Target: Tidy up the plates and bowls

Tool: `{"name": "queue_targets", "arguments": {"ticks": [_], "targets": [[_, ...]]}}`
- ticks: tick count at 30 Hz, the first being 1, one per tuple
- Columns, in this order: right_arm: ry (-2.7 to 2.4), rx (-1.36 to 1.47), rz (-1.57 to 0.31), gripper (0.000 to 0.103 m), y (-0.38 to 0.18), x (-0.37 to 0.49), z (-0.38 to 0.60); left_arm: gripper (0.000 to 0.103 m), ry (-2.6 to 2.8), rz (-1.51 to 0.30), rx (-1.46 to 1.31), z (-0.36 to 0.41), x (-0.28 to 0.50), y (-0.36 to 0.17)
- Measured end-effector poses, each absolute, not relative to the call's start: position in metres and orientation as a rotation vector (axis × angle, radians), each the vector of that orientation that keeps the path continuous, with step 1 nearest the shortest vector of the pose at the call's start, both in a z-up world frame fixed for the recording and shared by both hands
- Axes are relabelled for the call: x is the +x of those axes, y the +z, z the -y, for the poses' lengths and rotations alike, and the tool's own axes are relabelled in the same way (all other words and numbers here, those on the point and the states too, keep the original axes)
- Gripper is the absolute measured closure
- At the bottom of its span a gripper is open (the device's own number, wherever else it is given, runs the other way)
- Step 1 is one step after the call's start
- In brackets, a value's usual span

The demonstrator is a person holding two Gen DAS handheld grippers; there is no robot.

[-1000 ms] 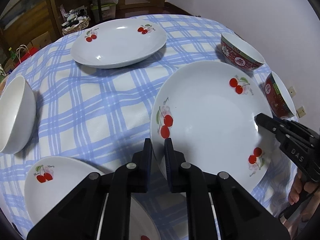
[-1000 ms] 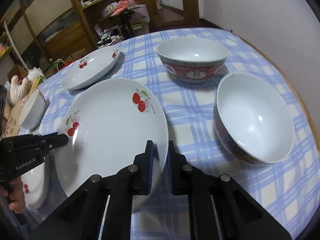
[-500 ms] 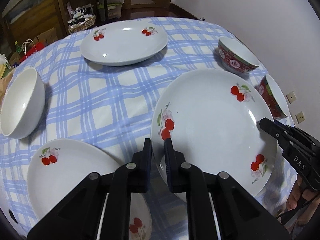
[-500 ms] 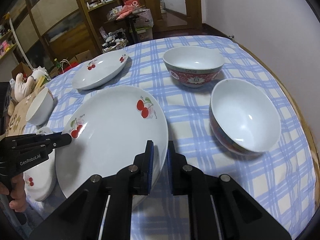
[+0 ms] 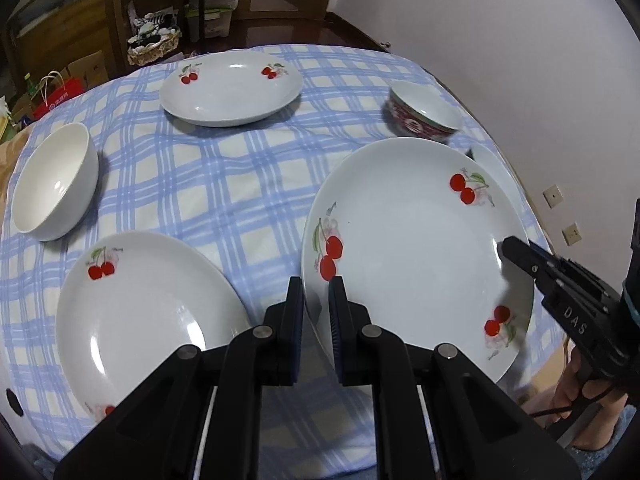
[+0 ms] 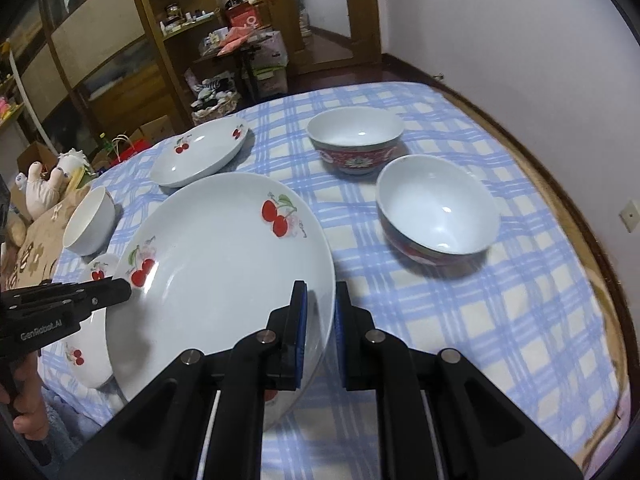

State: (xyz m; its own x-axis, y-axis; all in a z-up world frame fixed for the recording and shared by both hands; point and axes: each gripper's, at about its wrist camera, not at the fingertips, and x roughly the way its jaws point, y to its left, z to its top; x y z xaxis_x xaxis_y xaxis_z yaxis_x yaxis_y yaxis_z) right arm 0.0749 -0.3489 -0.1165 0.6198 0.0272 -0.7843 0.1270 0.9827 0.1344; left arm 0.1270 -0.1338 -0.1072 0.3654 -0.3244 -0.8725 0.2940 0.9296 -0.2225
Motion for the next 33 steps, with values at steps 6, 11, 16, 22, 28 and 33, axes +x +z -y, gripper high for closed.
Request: {"name": "queue_targets", "arguments": {"ticks": [6,11,16,22,28,33], "targets": [[-0.077,0.202,-0.909,0.089,-0.112,0.060,0.353,0.091,-0.408,-1.154,0.005,0.143,0.112,-0.109],[-0.088,0.216,-0.943,0.089,-0.120,0.050,0.356,0.091,-0.399,-1.174,0.007,0.146,0.104,-0.113],[-0.091,0.243,-0.985,0.088,-0.131,0.045,0.361,0.091,-0.404,-1.210,0.029,0.152,0.101,-0.121],[-0.101,0.255,-1.016,0.086,-0.139,0.047,0.362,0.091,-0.400,-1.225,0.043,0.156,0.103,-0.127],[-0.098,0.258,-1.074,0.086,-0.154,0.057,0.361,0.091,-0.385,-1.253,0.039,0.155,0.111,-0.136],[-0.096,0.249,-1.104,0.086,-0.160,0.062,0.359,0.091,-0.367,-1.275,0.054,0.155,0.117,-0.145]]}}
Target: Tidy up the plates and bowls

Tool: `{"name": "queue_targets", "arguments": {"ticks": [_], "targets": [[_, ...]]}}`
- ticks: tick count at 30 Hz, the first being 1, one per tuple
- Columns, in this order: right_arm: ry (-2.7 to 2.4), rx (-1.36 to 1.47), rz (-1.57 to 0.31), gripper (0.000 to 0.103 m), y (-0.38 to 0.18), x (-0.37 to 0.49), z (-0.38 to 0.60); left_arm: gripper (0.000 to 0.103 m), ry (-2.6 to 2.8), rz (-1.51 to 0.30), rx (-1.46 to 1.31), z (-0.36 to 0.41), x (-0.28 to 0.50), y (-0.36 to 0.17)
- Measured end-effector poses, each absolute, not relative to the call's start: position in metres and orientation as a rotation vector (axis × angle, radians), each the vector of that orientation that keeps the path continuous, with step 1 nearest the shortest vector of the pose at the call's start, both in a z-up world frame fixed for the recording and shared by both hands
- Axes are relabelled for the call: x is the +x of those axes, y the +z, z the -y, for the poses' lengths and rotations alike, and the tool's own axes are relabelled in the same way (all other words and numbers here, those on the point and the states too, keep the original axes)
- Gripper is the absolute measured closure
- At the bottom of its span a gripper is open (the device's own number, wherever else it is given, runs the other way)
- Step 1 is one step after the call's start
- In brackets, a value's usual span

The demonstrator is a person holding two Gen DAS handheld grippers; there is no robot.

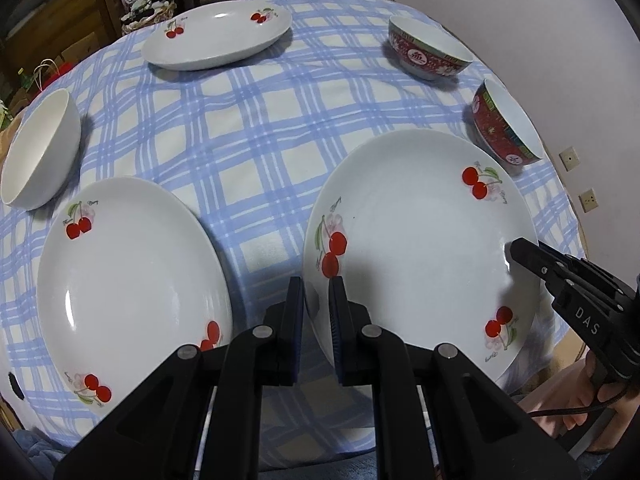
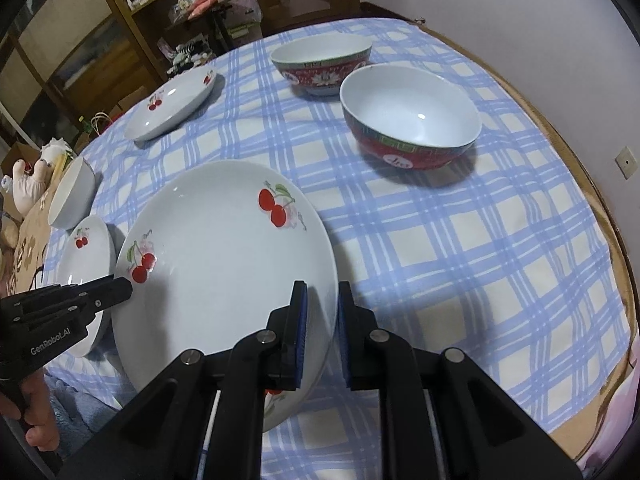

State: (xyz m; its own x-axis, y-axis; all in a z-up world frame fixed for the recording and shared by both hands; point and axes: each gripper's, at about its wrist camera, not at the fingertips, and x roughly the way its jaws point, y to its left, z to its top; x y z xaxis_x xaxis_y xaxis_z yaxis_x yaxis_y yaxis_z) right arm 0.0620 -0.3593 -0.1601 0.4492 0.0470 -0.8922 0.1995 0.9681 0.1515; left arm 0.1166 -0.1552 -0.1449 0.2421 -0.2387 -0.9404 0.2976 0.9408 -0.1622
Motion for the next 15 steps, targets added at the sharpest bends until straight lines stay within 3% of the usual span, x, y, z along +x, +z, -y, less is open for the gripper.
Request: {"name": "queue_targets", "arguments": {"ticks": [15], "targets": [[-0.098,0.277,-1.130,0.086,-0.167,0.065,0.361,0.091,-0.359,-1.317,0.074,0.159,0.118,-0.157]]}}
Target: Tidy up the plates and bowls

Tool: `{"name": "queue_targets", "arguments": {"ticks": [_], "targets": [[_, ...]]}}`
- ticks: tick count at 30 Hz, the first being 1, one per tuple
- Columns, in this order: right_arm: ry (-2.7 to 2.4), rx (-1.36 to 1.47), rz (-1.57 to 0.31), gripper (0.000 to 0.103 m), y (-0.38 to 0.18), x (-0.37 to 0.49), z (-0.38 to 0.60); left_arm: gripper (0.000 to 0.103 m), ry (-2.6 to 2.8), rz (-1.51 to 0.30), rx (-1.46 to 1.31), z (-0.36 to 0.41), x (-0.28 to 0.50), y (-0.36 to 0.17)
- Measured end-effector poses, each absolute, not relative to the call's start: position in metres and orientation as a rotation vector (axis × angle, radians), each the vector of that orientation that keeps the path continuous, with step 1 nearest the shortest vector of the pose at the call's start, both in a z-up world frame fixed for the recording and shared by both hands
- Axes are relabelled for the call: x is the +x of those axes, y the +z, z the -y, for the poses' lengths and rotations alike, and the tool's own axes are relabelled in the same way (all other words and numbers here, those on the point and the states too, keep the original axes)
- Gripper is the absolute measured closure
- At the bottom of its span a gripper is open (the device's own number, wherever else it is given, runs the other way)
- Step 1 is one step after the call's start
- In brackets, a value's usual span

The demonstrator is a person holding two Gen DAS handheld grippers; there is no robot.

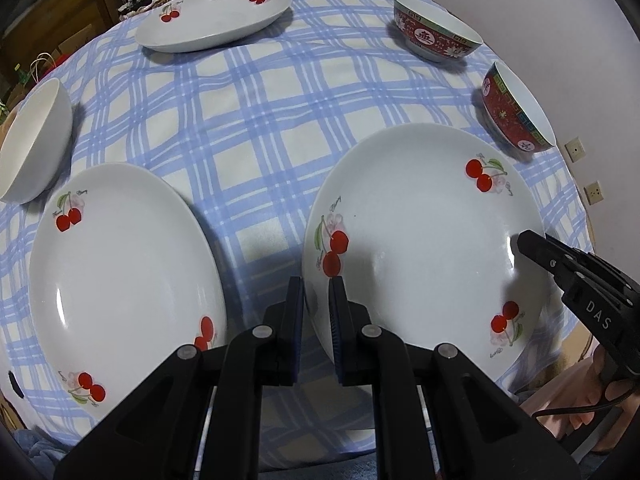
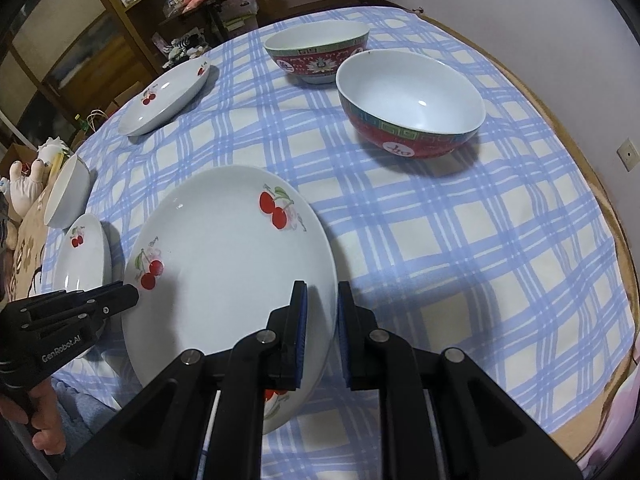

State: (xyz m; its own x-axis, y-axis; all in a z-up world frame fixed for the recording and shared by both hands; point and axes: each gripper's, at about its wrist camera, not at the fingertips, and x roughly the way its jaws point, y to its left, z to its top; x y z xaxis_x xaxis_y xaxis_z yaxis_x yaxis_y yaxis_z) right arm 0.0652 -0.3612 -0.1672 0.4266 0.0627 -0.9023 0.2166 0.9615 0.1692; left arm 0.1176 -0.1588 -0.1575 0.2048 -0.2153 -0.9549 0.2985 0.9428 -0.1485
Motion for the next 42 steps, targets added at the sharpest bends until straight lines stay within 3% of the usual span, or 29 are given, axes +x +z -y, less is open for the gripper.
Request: {"name": "queue_targets", "arguments": {"ticks": [20,29,39,40,42], "targets": [[-0.101,0.293,-1.144,0.086,-0.171,0.068,0.363,0.091,-0.363,-1.320,0.100,0.163,0.120,-0.159],[-0.113,0.295,-1.128,0.086,-0.169,0.066,0.363,0.086,-0.344,-1.299,0.142,0.164,0.123,-0.160],[-0.112,0.271,-1.091,0.080,-0.157,0.062,0.362,0.082,-0.325,-1.265,0.145,0.151,0.121,-0.139],[-0.109,0.268,-1.076,0.077,-0.154,0.061,0.361,0.082,-0.327,-1.266,0.151,0.150,0.121,-0.137],[-0.110,0.255,-1.054,0.052,-0.148,0.060,0.359,0.080,-0.319,-1.259,0.163,0.145,0.118,-0.131]]}}
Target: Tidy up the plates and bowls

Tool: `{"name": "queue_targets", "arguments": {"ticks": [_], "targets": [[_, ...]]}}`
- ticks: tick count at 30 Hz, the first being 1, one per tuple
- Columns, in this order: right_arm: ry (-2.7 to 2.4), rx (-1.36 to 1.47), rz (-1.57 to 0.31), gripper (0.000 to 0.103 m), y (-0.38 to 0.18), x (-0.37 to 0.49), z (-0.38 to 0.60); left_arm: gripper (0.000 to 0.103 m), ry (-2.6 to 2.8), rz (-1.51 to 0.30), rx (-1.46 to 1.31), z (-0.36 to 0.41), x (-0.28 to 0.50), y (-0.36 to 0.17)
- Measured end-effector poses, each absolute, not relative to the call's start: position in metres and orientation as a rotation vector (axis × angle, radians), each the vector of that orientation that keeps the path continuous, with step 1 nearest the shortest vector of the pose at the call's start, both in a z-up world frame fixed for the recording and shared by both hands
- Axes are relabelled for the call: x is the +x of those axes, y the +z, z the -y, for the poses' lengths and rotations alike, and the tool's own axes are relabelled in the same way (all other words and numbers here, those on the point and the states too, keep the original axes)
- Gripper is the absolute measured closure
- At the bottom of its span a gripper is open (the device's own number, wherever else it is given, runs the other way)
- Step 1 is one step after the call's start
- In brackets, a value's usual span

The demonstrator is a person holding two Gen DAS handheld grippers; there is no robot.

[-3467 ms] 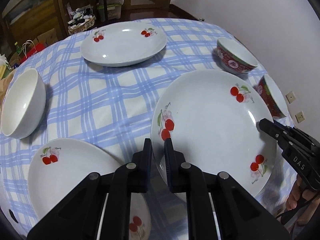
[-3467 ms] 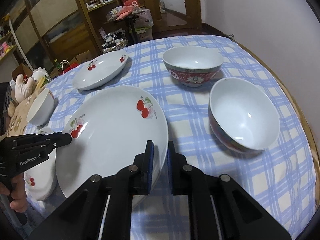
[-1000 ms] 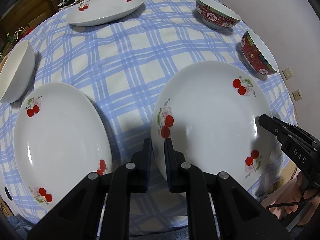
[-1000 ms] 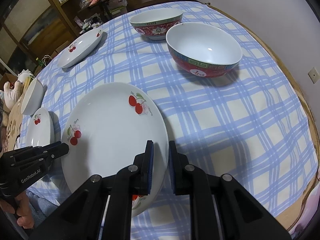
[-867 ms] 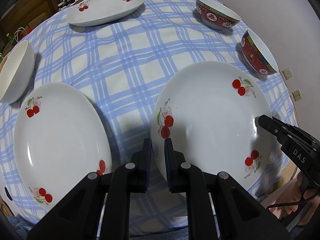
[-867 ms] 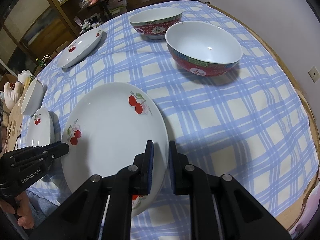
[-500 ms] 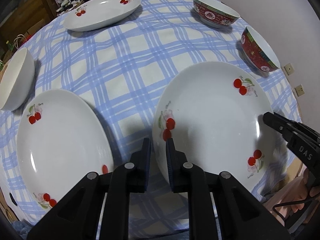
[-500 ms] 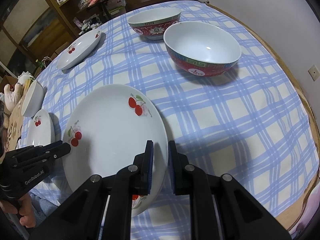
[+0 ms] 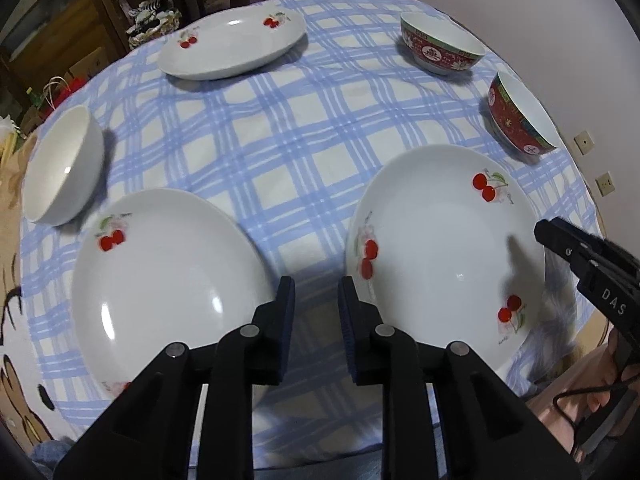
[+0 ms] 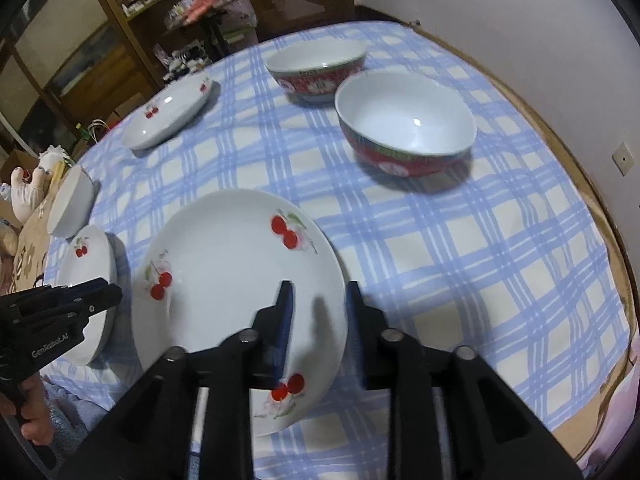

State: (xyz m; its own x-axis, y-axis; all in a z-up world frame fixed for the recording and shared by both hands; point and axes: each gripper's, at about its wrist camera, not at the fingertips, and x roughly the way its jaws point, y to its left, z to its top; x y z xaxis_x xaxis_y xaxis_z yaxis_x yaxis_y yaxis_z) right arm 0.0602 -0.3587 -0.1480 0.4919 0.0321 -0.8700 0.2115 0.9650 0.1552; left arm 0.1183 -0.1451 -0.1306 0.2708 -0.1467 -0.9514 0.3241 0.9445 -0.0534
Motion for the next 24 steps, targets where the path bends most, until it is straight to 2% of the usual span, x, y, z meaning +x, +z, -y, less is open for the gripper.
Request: {"name": "queue_targets", "arguments": {"ticks": [2,4,6,8,9,11,13,24], "targets": [[-0.099,0.247,-1.019,0.042,-0.141,0.058,0.356,0.076,-0.293,-1.247,0.184,0.137,0.117,-0.123],[-0.084,0.230,-0.991,0.040,-0.133,0.057,0.351,0.072,-0.276,-1.231,0.188,0.128,0.116,-0.113],[-0.065,0.211,-0.965,0.024,-0.127,0.058,0.345,0.059,-0.261,-1.211,0.191,0.121,0.115,-0.102],[-0.040,0.202,-0.911,0.015,-0.116,0.056,0.337,0.034,-0.230,-1.180,0.186,0.111,0.114,-0.090],[-0.024,0.195,-0.887,0.007,-0.111,0.055,0.332,0.030,-0.215,-1.166,0.182,0.107,0.114,-0.085],[-0.008,0.181,-0.855,0.000,-0.103,0.055,0.324,0.016,-0.198,-1.151,0.174,0.099,0.113,-0.076],[0.018,0.156,-0.823,0.000,-0.093,0.056,0.312,0.007,-0.190,-1.148,0.167,0.090,0.114,-0.071],[0.109,0.072,-0.790,0.000,-0.072,0.073,0.260,0.007,-0.109,-1.161,0.104,0.021,0.129,-0.055]]}}
